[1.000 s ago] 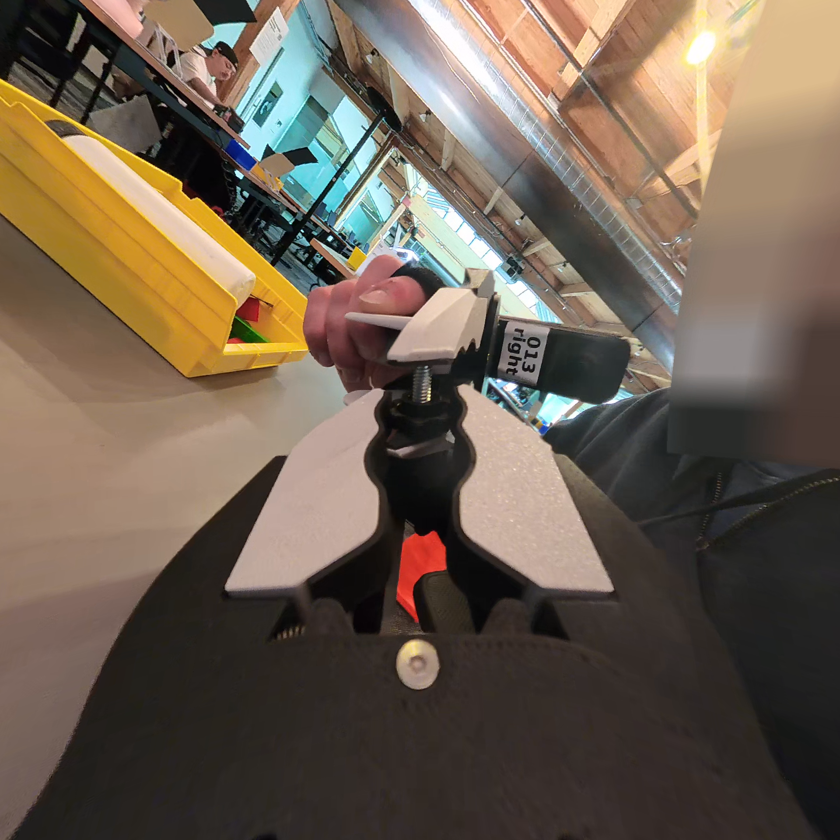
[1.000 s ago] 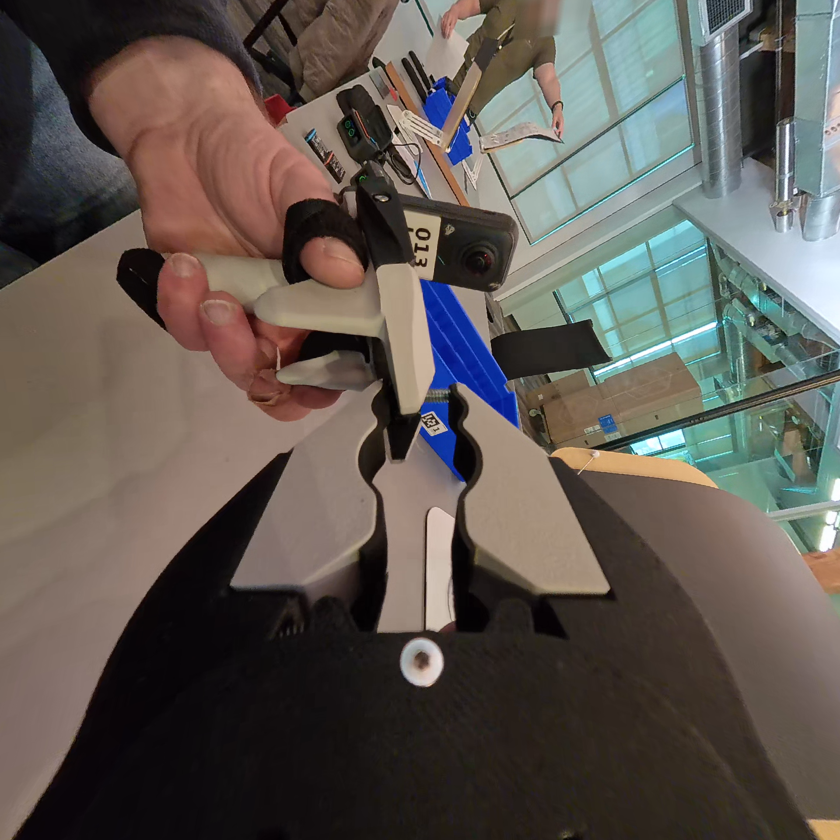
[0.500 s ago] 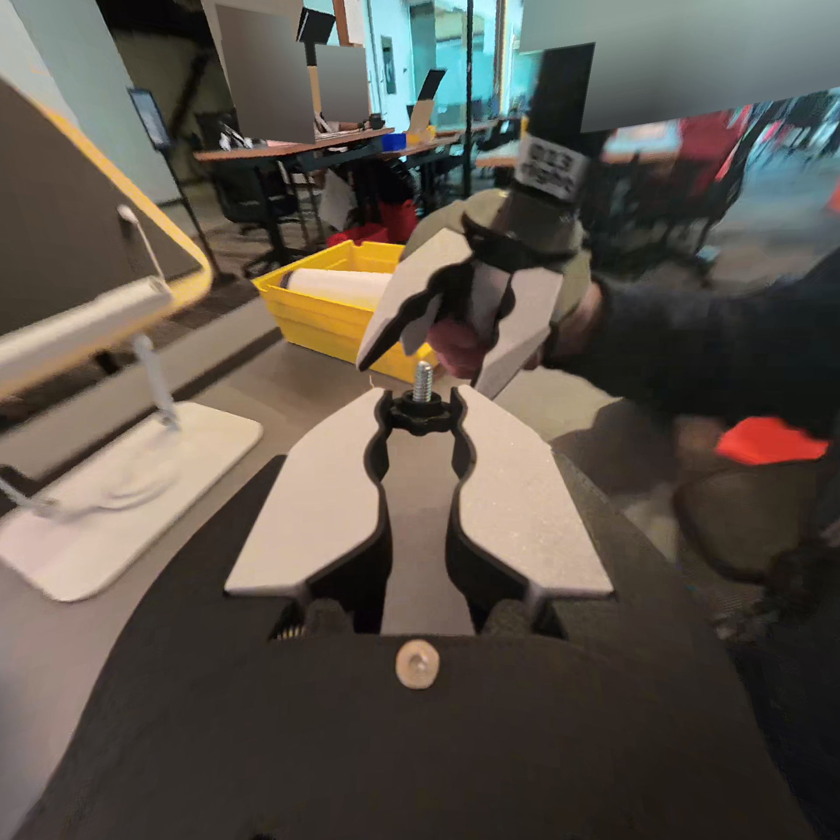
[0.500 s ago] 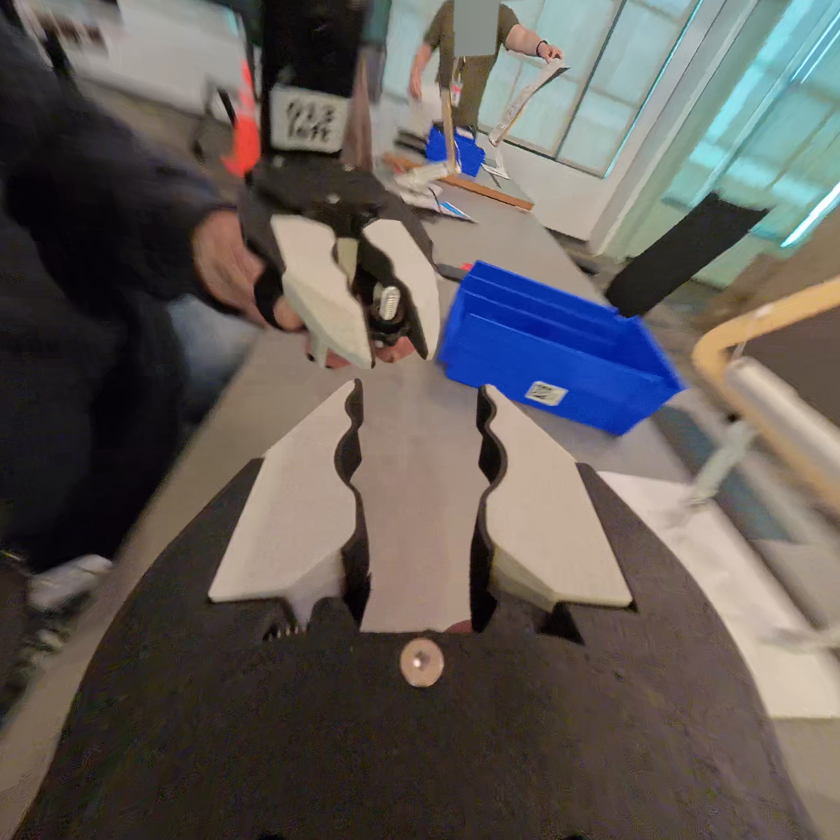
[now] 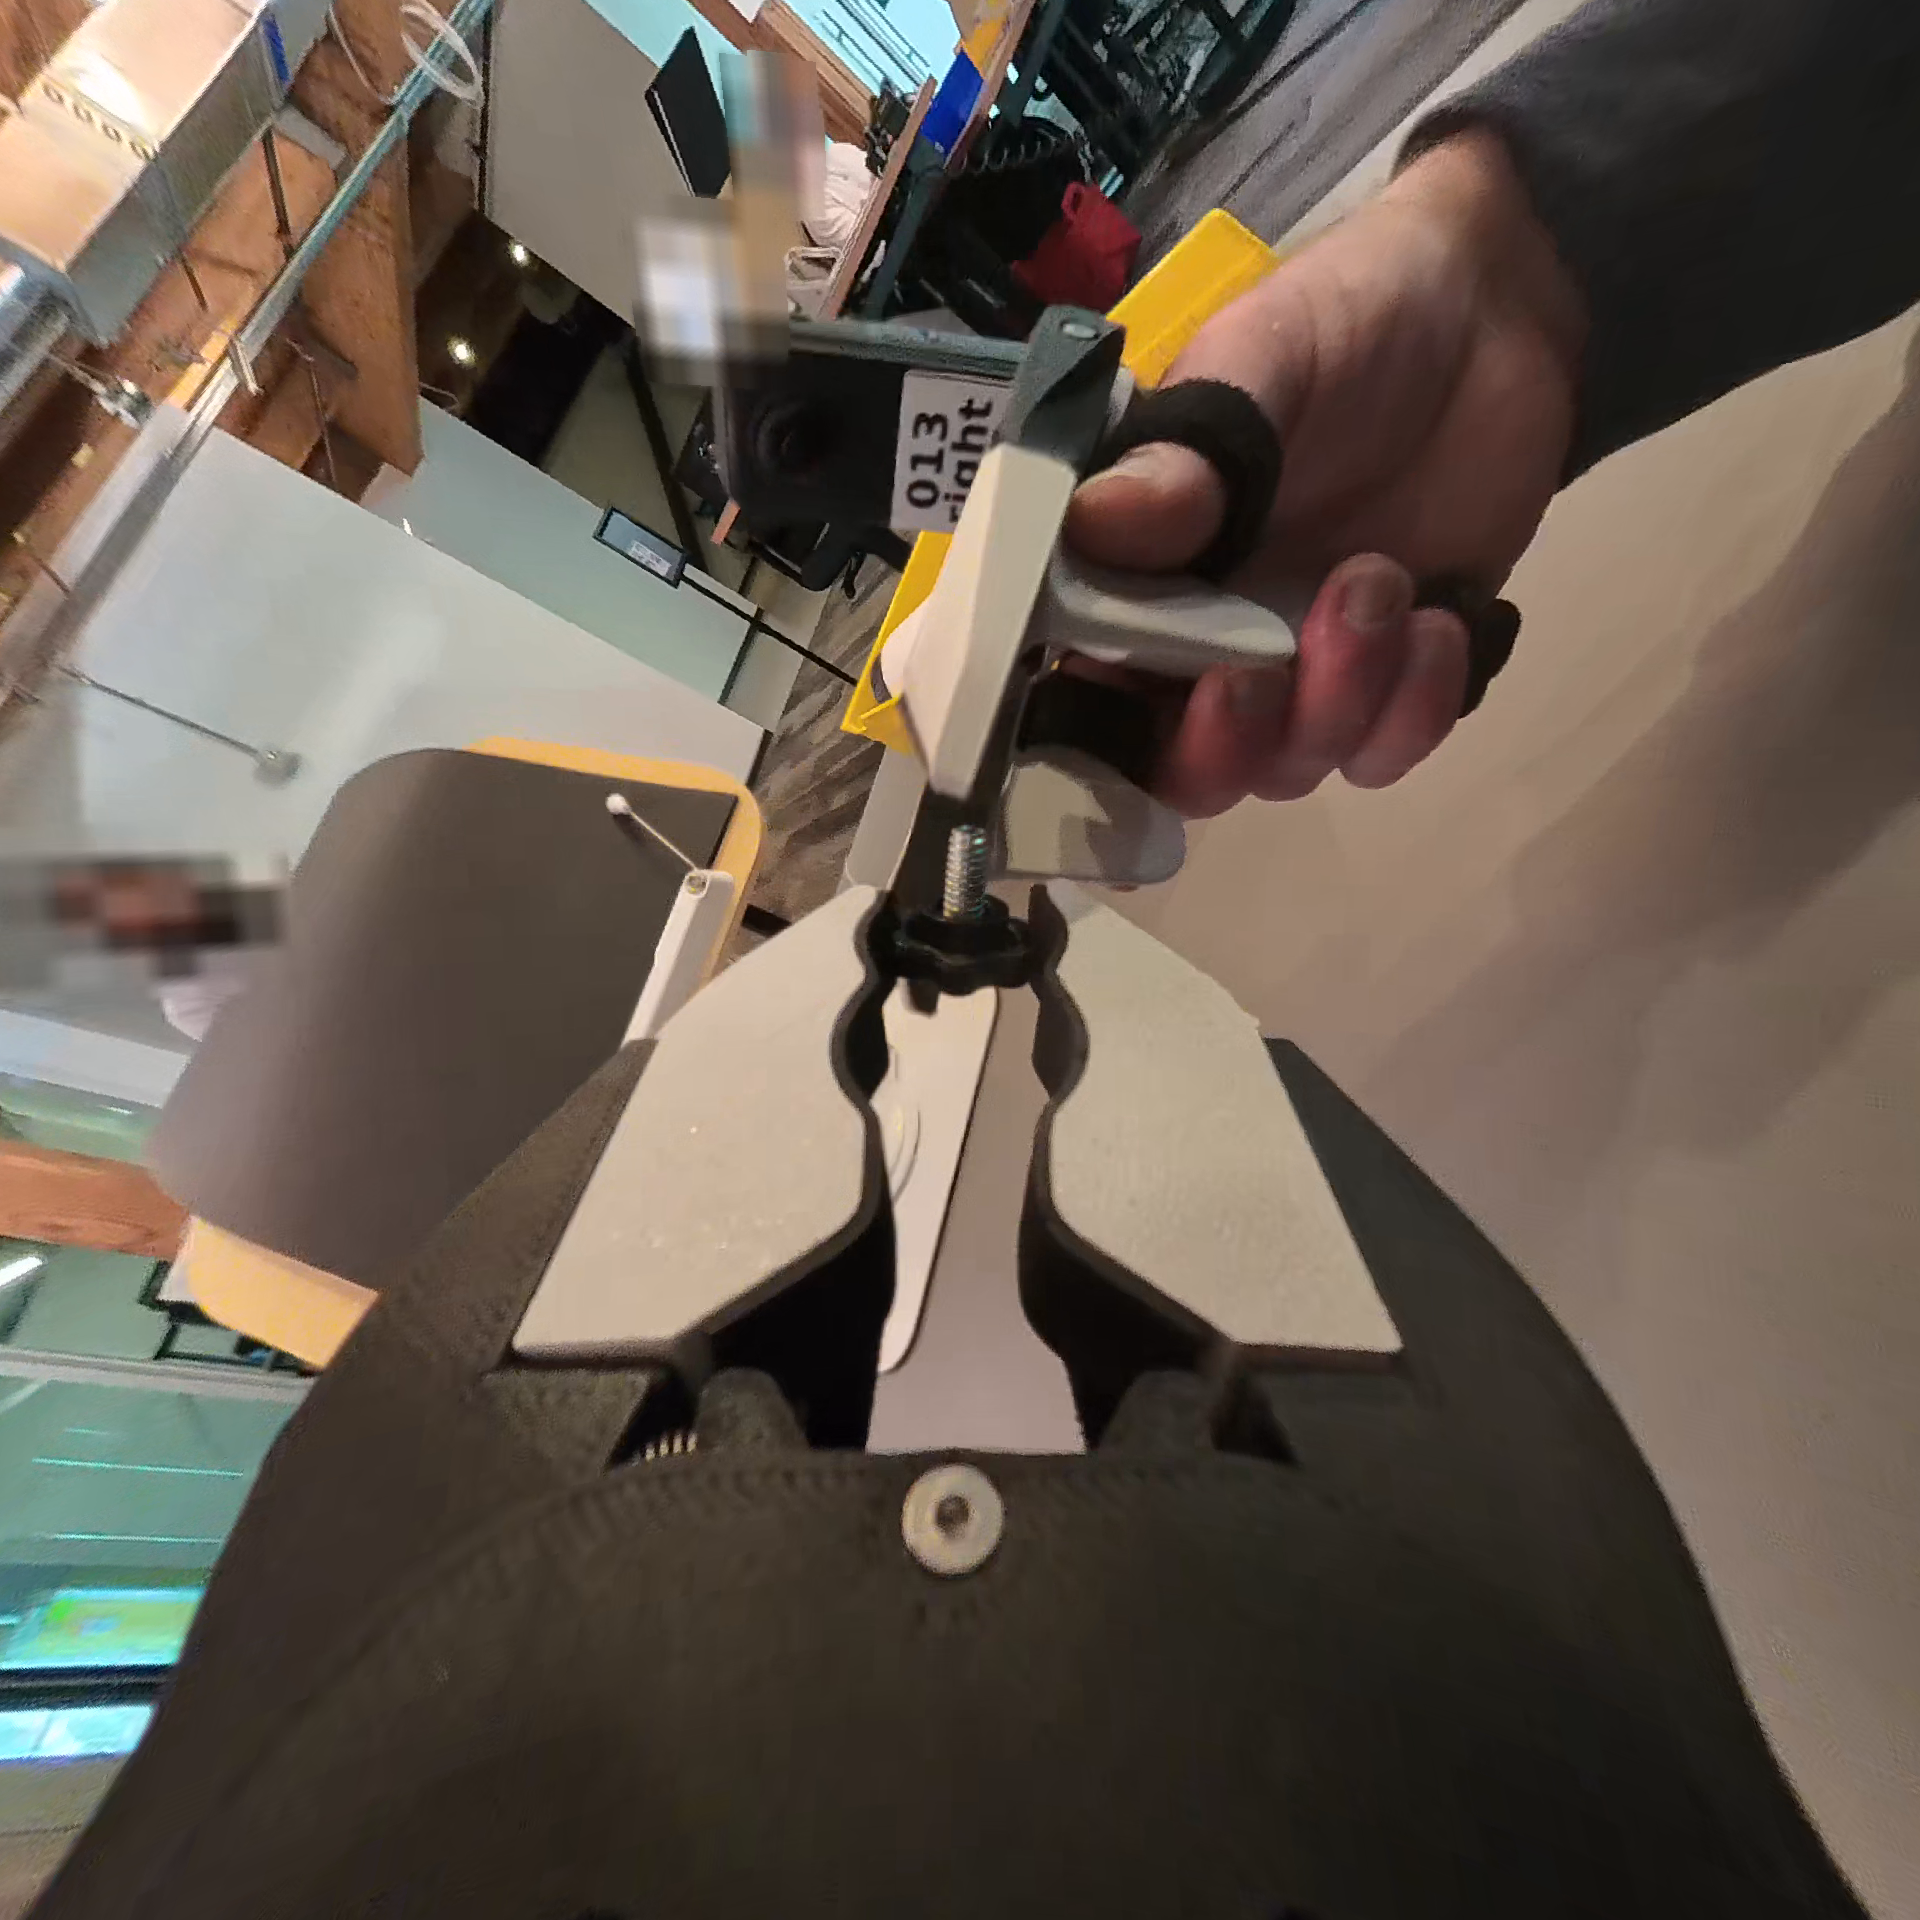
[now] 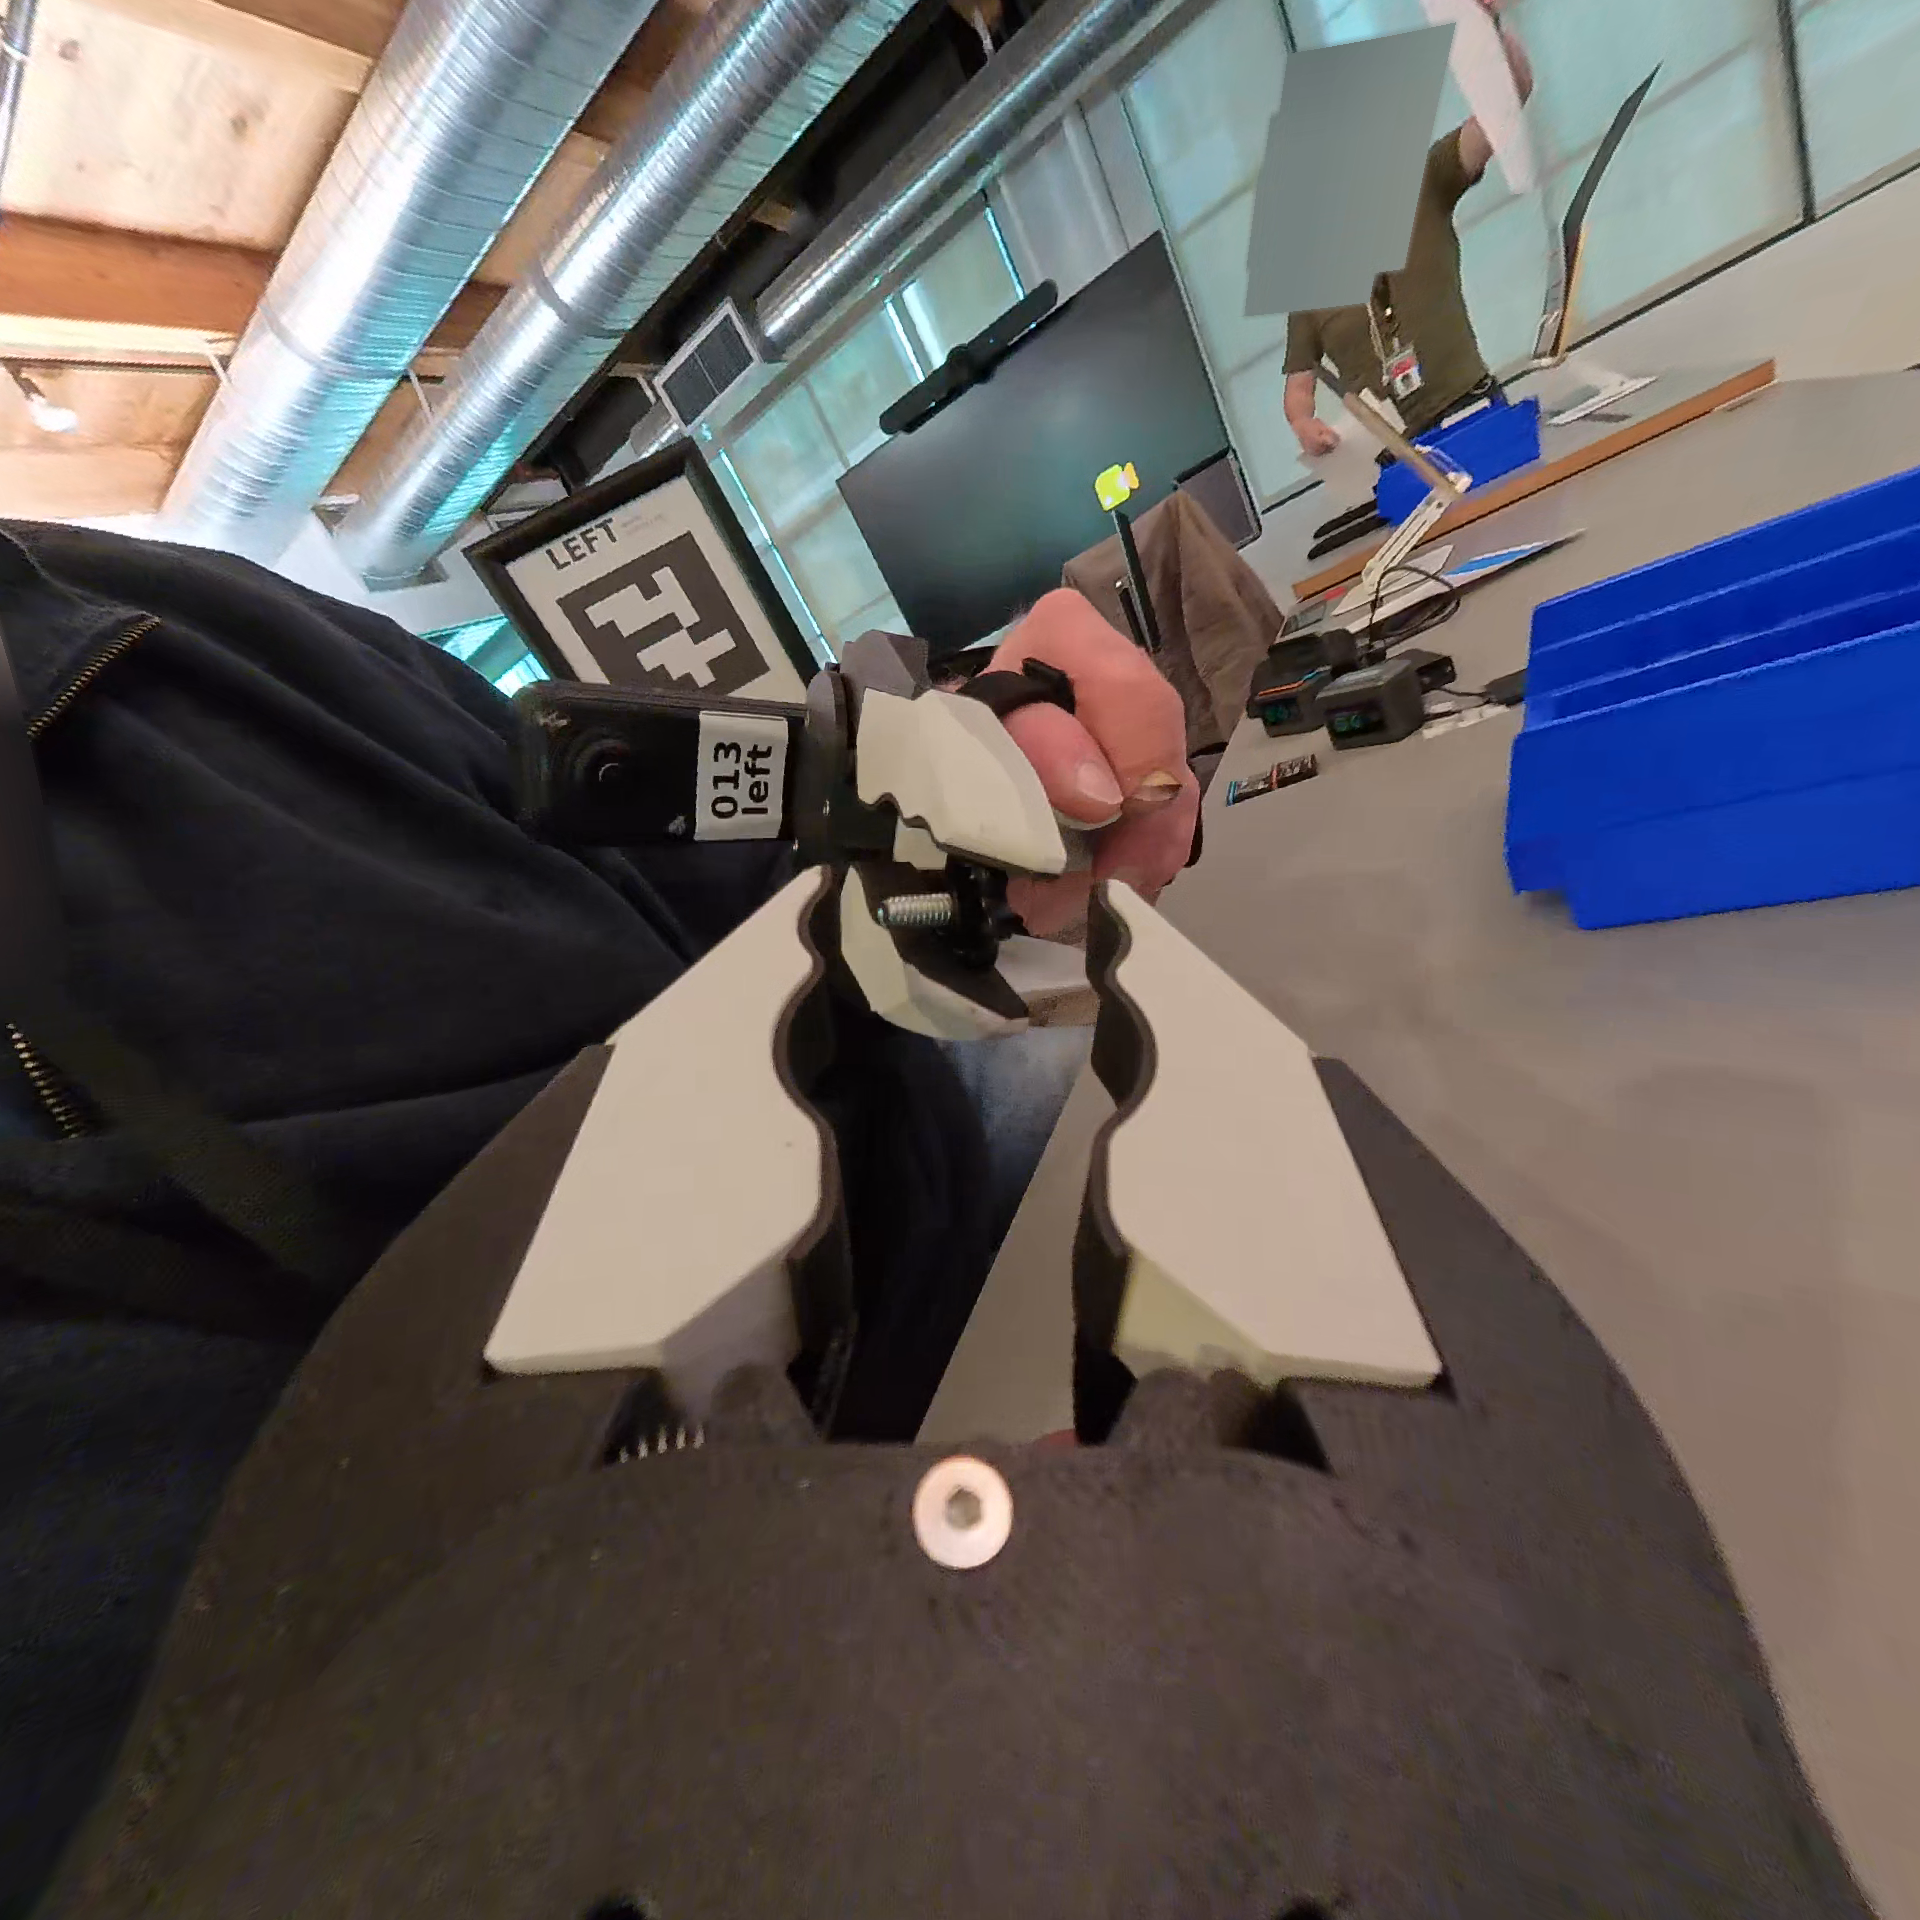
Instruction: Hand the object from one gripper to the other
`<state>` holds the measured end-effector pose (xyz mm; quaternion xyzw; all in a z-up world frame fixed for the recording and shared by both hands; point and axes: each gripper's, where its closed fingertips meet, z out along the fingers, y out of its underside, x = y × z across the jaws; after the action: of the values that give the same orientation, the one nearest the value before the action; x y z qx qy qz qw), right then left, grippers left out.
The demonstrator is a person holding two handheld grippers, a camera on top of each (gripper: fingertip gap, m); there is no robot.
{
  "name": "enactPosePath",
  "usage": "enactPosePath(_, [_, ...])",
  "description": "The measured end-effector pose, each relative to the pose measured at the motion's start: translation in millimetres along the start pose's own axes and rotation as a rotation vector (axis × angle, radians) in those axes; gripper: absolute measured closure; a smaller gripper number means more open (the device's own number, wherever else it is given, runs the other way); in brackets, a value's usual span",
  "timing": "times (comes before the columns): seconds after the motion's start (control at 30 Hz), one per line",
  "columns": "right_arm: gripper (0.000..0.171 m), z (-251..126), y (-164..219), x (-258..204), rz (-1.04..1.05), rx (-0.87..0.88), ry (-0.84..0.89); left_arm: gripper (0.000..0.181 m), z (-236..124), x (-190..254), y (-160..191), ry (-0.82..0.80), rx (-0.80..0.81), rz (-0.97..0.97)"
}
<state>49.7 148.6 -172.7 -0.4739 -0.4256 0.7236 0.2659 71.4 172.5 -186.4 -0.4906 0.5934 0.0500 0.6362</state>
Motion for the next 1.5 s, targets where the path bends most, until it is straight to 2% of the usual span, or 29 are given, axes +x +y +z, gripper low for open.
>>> enactPosePath(0.23, [0.147,8,3,-11,0.030,0.003,-0.090,0.158,-1,1,-6,-0.030,0.013,0.056])
enactPosePath(0.6, [0.148,7,3,-6,-0.007,0.023,-0.067,0.157,-1,2,-3,-0.038,0.006,0.066])
enactPosePath(0.67, [0.148,4,-1,-5,-0.030,0.042,-0.050,0.149,-1,2,-3,-0.021,0.019,0.029])
enactPosePath(0.83, [0.148,-4,-5,5,-0.176,0.006,0.079,0.134,-5,0,-2,0.035,0.044,-0.136])
enactPosePath(1.03, [0.148,-8,-2,19,-0.476,-0.143,0.295,0.138,-10,-7,-1,0.096,0.110,-0.437])
enactPosePath(1.23, [0.148,-10,-6,24,-0.665,-0.187,0.406,0.138,-7,-11,5,0.164,0.120,-0.737])
enactPosePath(1.5, [0.148,-10,-2,33,-0.881,-0.279,0.523,0.142,-4,-13,-5,0.354,0.253,-1.226])
